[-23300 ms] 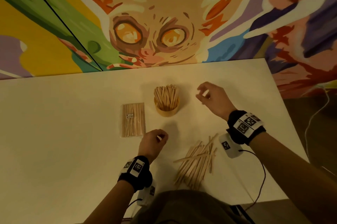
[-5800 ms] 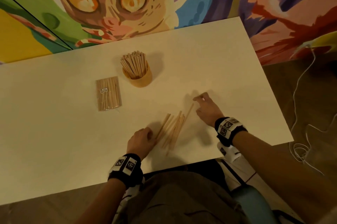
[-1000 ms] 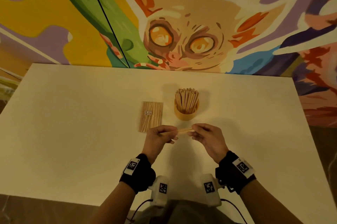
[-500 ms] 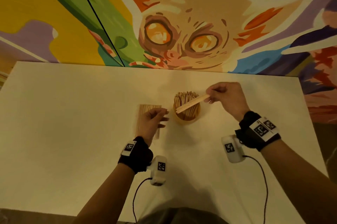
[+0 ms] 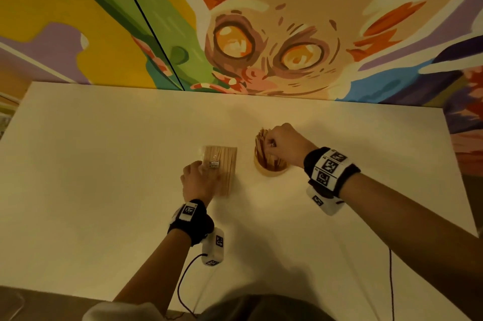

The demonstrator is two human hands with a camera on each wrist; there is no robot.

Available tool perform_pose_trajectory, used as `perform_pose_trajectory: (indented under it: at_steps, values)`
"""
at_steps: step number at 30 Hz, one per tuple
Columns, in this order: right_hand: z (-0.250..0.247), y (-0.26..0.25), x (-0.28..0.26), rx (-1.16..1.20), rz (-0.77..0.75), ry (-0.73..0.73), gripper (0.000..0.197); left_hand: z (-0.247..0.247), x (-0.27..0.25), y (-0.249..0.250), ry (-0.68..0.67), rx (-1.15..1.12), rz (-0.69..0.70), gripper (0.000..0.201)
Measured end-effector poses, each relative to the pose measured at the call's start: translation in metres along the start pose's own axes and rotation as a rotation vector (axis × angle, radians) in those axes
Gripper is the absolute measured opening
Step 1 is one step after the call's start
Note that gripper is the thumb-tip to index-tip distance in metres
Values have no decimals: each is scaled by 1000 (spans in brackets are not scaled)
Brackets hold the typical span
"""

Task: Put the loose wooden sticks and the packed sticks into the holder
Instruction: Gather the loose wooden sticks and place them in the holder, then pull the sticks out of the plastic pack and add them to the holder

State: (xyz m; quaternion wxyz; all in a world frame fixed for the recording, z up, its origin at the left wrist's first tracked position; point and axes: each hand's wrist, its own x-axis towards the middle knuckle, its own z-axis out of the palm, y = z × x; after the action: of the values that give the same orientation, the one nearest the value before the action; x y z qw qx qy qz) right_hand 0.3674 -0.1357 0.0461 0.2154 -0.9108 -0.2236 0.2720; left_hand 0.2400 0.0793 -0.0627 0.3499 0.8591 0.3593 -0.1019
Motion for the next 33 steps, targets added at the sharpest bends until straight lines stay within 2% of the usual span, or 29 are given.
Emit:
perform_pose_trajectory:
  at_steps: [2, 4, 7, 9, 11, 12, 14, 15, 19, 21, 23, 24, 25, 27, 28, 30, 33]
  values:
    - [-1, 2, -2, 6, 17, 27, 10, 3, 0, 2, -2, 130, -28, 68]
    - [-5, 4, -6, 6, 30, 66, 10, 2, 0, 8, 24, 166, -67, 80]
    - [-16, 8, -17, 13, 12, 156, 30, -3, 5, 10, -8, 203, -114, 92]
    - [-24, 12, -31, 124, 18, 295, 36, -4, 10, 6, -62, 269, -109, 92]
    - [-24, 16, -51, 311, 20, 413, 30, -7, 11, 0, -116, 279, -102, 81]
    - [-21, 19, -63, 387, 24, 428, 23, -8, 11, -3, -153, 260, -94, 71]
    - [-3, 28, -88, 474, 63, 365, 7, -14, 6, -7, -232, 161, -74, 44]
    - [9, 32, -101, 500, 94, 306, 5, -16, 3, -11, -252, 106, -58, 32]
    - [65, 51, -144, 591, 248, 56, 15, -25, -35, -20, -301, -48, 67, 15]
    - [90, 52, -158, 656, 315, 3, 15, -29, -62, -27, -368, -150, 85, 20]
    - [108, 47, -166, 736, 372, 39, 14, -34, -91, -32, -453, -313, 64, 42]
    - [114, 41, -169, 788, 388, 69, 18, -36, -105, -34, -494, -384, 64, 46]
    - [118, 35, -169, 857, 401, 77, 26, -36, -117, -34, -536, -424, 67, 44]
    - [121, 19, -169, 1038, 425, 5, 40, -38, -143, -27, -626, -464, 70, 25]
    - [121, 13, -169, 1122, 423, -47, 41, -39, -152, -23, -653, -478, 85, 15]
    - [119, 4, -170, 1209, 364, -112, 33, -36, -163, -19, -686, -519, 77, 6]
    - [115, 0, -172, 1229, 312, -18, 22, -31, -163, -19, -612, -674, -23, 27]
